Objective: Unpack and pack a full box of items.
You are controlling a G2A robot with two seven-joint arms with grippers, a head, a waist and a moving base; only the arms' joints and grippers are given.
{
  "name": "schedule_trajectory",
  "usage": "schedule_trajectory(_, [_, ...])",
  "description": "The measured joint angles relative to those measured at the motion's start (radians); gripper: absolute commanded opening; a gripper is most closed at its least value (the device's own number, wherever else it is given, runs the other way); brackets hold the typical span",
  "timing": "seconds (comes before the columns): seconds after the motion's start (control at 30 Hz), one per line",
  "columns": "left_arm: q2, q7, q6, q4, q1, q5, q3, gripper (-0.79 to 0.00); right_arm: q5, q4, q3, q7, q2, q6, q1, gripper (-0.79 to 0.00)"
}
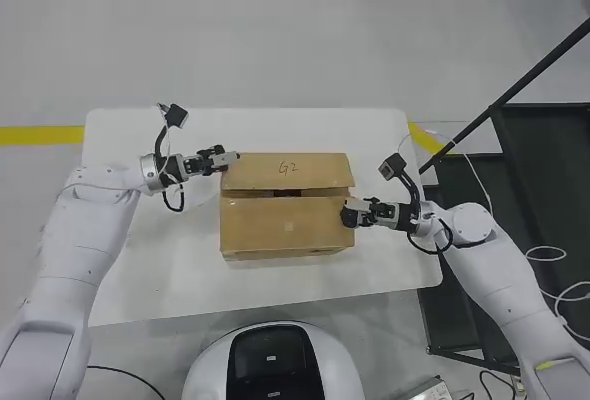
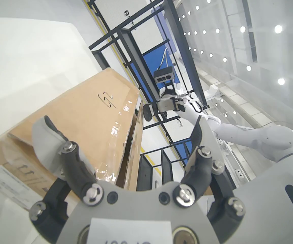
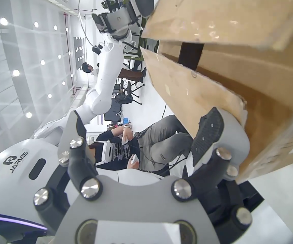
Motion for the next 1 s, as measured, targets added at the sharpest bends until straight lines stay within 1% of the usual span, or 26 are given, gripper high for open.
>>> schedule_trajectory(0.23, [0.035, 0.005, -0.004, -0.036, 0.023, 0.004, 0.018, 0.0, -0.046, 0.024, -0.028, -0.044, -0.013, 0.004, 0.052, 0.0])
schedule_trajectory(0.5, [0.066, 0.006, -0.006, -0.063, 0.032, -0.012, 0.036, 0.0, -0.091, 0.127, -0.112, -0.129, -0.048, 0.032, 0.153, 0.0])
schedule_trajectory(0.67, [0.08, 0.008, -0.008, -0.073, 0.031, -0.007, 0.054, 0.0, -0.116, 0.17, -0.147, -0.132, -0.063, 0.04, 0.196, 0.0])
schedule_trajectory(0.83, [0.092, 0.017, -0.017, -0.075, 0.027, -0.015, 0.063, 0.0, -0.131, 0.188, -0.155, -0.125, -0.069, 0.042, 0.214, 0.0])
schedule_trajectory(0.93, [0.099, 0.026, -0.026, -0.072, 0.03, -0.062, 0.049, 0.0, -0.144, 0.192, -0.157, -0.125, -0.071, 0.048, 0.222, 0.0])
schedule_trajectory(1.0, [0.105, 0.039, -0.029, -0.054, 0.032, -0.107, 0.023, 0.0, -0.152, 0.192, -0.156, -0.125, -0.073, 0.051, 0.225, 0.0])
